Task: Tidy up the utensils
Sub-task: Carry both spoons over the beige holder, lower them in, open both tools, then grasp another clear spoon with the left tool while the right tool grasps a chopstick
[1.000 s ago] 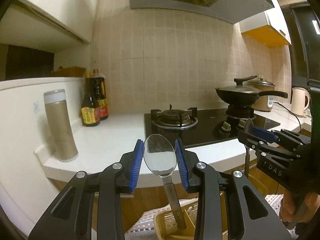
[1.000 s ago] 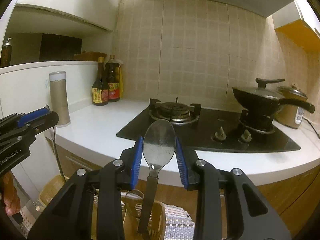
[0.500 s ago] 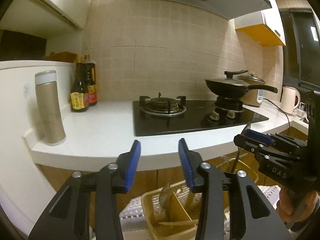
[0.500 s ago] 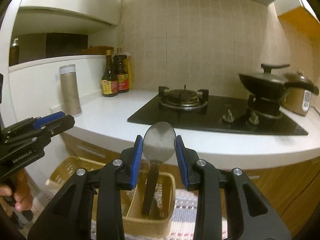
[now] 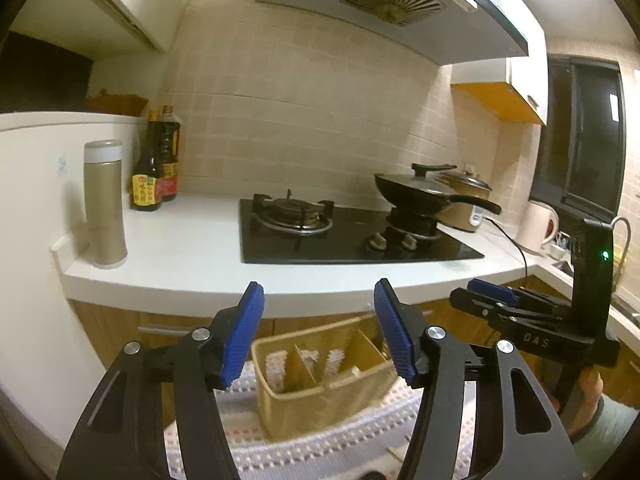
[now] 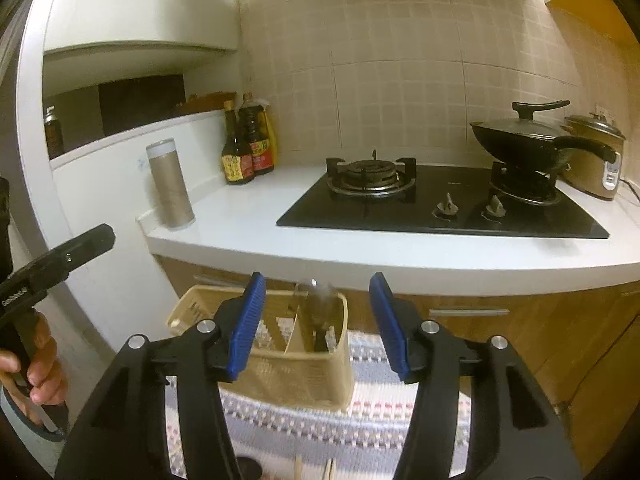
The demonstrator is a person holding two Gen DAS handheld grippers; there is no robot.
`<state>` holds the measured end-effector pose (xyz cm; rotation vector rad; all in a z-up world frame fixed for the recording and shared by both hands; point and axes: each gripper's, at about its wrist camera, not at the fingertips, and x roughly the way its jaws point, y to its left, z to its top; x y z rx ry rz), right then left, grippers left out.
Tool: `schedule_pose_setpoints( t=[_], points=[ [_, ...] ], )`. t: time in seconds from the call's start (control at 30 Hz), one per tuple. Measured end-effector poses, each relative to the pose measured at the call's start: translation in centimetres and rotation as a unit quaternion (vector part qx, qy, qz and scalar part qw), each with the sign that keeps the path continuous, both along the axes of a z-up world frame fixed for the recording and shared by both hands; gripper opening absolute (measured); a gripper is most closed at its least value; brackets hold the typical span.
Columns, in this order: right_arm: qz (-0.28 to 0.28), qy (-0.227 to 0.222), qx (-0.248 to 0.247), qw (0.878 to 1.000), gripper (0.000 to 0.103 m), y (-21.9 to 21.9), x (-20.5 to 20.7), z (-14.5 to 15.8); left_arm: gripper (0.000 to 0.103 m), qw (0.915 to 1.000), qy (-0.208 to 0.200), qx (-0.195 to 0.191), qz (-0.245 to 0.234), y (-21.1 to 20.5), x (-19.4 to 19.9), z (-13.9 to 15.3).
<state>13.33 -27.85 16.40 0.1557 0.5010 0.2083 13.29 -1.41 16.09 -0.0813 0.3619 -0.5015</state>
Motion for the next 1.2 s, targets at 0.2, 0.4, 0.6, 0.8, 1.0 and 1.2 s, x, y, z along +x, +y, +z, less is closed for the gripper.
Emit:
schedule_pose_setpoints(
  t=[0.2, 0.4, 0.6, 0.8, 1.0, 1.2],
  points=[
    [0.026, 0.056, -0.013, 0.998, 0.051, 0.9, -2.1, 0.0, 0.056, 0.9992, 0.023, 0.033, -0.002, -0.7, -3.2, 0.0],
    [0.071, 0.156, -0.039, 0.984, 0.051, 2.9, -2.9, -3.0, 0.056, 0.9932, 0.101, 0.055, -0.021, -0.8, -4.0, -2.6],
    [0.117, 0.258, -0.054, 0.957, 0.050, 4.6, -3.5, -8.5, 0.056, 0.9746, 0.197, 0.096, -0.047, -1.7, -3.7, -8.6],
    [0.113, 0.343, -0.034, 0.932, 0.041, 4.0, -3.4, -13.6, 0.056, 0.9512, 0.263, 0.132, -0.093, -3.4, -3.8, -14.3],
    [0.107, 0.369, -0.012, 0.923, 0.036, 2.6, -2.6, -15.4, 0.052, 0.9408, 0.250, 0.201, -0.110, -5.8, -4.7, -16.8],
    [0.113, 0.373, -0.013, 0.921, 0.036, 3.0, -2.7, -15.8, 0.052, 0.9306, 0.265, 0.221, -0.122, -7.0, -4.3, -18.4]
  ],
)
